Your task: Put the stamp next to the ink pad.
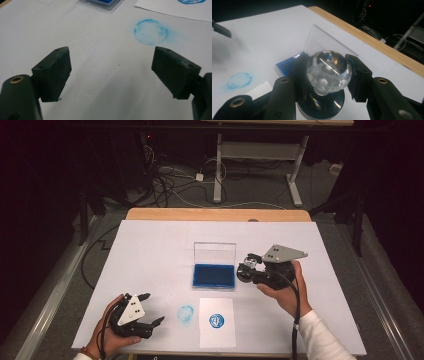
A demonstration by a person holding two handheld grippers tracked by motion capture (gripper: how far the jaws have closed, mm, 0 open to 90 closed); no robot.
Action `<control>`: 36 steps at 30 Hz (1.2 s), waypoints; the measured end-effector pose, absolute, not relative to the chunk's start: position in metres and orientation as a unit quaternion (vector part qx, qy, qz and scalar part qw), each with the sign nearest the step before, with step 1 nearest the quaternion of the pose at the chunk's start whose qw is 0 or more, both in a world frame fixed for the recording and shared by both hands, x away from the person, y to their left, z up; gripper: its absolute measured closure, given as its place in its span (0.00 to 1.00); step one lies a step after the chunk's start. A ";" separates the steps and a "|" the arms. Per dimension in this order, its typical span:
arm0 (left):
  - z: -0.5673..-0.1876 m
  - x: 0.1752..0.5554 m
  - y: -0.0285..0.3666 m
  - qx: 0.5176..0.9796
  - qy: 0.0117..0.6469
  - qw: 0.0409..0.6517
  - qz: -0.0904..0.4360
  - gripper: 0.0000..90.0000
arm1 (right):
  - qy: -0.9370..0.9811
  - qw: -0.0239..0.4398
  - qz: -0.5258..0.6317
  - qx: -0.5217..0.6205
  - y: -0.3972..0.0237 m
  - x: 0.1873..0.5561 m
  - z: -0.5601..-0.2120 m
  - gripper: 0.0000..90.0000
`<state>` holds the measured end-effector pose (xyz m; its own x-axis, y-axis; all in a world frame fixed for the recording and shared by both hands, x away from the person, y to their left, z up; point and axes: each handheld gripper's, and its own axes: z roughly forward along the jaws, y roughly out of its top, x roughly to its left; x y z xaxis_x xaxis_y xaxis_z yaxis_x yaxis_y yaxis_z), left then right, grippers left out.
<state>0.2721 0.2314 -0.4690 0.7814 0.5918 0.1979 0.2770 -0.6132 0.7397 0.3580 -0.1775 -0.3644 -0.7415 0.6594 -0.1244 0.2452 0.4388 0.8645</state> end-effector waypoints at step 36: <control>-0.470 0.273 0.230 0.877 0.245 0.355 0.213 0.17 | 0.835 0.216 0.371 0.345 -0.177 0.411 -0.429 0.63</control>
<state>0.2728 0.2298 -0.4698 0.7890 0.5809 0.2001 0.2782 -0.6282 0.7266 0.4108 -0.1775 -0.4293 -0.6683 0.7364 -0.1048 0.4163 0.4871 0.7677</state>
